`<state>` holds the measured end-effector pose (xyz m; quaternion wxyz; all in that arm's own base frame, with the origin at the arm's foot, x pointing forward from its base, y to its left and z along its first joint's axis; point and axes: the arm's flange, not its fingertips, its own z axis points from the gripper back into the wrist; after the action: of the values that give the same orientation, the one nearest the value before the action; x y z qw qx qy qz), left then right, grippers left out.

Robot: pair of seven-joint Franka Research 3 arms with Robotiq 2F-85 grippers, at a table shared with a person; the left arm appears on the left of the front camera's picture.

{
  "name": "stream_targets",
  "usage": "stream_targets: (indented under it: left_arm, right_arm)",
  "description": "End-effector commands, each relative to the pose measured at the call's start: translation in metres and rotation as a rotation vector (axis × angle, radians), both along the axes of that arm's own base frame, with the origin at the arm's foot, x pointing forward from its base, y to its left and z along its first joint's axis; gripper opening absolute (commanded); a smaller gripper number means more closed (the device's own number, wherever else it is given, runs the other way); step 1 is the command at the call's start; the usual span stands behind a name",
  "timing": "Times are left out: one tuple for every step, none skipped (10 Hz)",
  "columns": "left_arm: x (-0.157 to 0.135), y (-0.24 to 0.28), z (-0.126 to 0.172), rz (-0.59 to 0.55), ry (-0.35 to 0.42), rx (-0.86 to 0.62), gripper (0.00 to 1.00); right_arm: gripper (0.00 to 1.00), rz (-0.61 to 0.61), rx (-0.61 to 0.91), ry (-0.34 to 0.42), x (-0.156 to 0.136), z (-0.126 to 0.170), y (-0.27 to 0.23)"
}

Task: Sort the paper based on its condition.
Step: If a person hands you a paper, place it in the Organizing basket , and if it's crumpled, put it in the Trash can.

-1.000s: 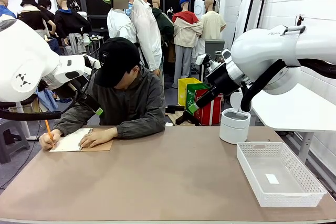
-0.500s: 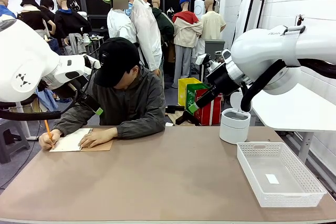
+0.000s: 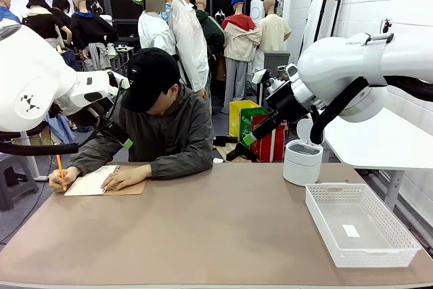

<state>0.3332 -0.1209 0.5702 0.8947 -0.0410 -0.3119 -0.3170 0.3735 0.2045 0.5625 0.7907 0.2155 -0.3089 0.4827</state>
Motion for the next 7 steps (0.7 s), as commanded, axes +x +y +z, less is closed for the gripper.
stream_targets:
  left_arm:
    - [0.0, 0.001, 0.0001, 0.0, 0.001, 0.0, 1.0]
    - [0.0, 0.001, 0.0001, 0.0, 0.001, 0.0, 1.0]
    - [0.0, 0.001, 0.0001, 0.0, 0.001, 0.0, 1.0]
    - [0.0, 0.001, 0.0001, 0.0, 0.001, 0.0, 1.0]
    - [0.0, 0.001, 0.0001, 0.0, 0.001, 0.0, 1.0]
    - [0.0, 0.001, 0.0001, 0.0, 0.001, 0.0, 1.0]
    - [0.0, 0.001, 0.0001, 0.0, 0.001, 0.0, 1.0]
  right_arm:
    - [1.0, 0.004, -0.004, 0.001, -0.0008, -0.0012, -0.0003]
    - [1.0, 0.004, -0.004, 0.001, -0.0008, -0.0012, -0.0003]
    - [1.0, 0.004, -0.004, 0.001, -0.0008, -0.0012, -0.0003]
    - [1.0, 0.004, -0.004, 0.001, -0.0008, -0.0012, -0.0003]
    - [1.0, 0.004, -0.004, 0.001, -0.0008, -0.0012, -0.0003]
    - [1.0, 0.004, -0.004, 0.001, -0.0008, -0.0012, -0.0003]
    - [1.0, 0.004, -0.004, 0.001, -0.0008, -0.0012, -0.0003]
